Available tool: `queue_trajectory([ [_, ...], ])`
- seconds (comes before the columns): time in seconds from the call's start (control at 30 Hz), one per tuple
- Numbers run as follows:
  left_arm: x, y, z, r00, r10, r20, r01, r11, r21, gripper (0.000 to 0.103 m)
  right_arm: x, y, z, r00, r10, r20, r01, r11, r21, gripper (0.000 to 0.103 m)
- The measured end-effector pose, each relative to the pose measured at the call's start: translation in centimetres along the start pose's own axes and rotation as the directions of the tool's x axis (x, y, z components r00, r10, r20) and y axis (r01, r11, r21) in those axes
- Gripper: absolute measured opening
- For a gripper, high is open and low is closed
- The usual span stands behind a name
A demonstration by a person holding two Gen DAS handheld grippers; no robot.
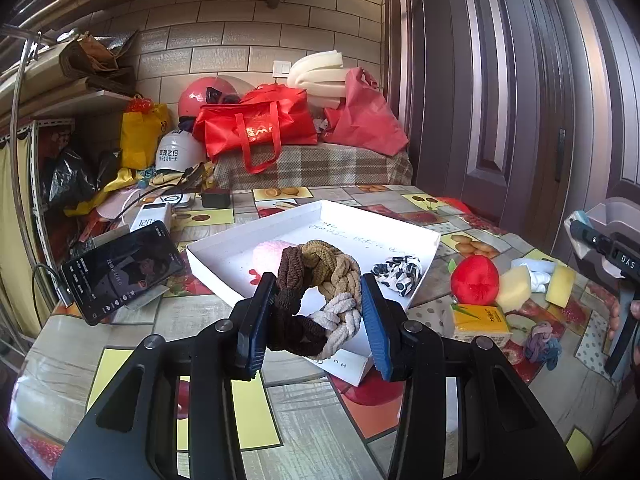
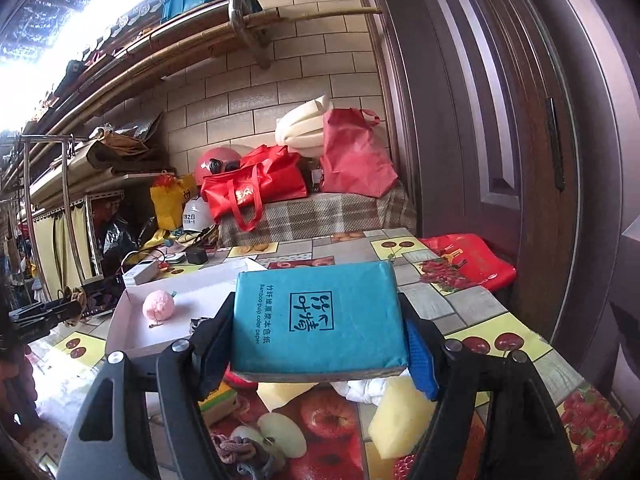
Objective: Organize soft objects
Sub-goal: 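Carry the hair ties with the left gripper while the right carries the tissue pack toward the tray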
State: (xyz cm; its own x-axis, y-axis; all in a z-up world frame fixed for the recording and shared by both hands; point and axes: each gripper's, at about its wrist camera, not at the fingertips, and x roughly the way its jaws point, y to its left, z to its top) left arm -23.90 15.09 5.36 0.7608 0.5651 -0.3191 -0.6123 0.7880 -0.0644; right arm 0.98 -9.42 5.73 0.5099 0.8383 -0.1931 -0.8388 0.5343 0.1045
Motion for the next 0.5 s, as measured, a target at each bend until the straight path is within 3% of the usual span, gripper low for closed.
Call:
queue_trajectory([
  [0.27, -0.3, 0.1, 0.0, 0.999, 0.030, 0.013, -0.030, 1.000, -0.001, 0.042, -0.3, 1.9, 0.0, 0.999, 0.046, 0.022, -0.046, 0.999, -0.009, 0.073],
  [0.5, 0.3, 0.1, -0.1, 0.998, 0.057, -0.022, -0.057, 0.998, -0.004, 0.042, 1.0, 4.7, -0.1, 0.990, 0.137, 0.011, -0.137, 0.990, -0.027, 0.073],
])
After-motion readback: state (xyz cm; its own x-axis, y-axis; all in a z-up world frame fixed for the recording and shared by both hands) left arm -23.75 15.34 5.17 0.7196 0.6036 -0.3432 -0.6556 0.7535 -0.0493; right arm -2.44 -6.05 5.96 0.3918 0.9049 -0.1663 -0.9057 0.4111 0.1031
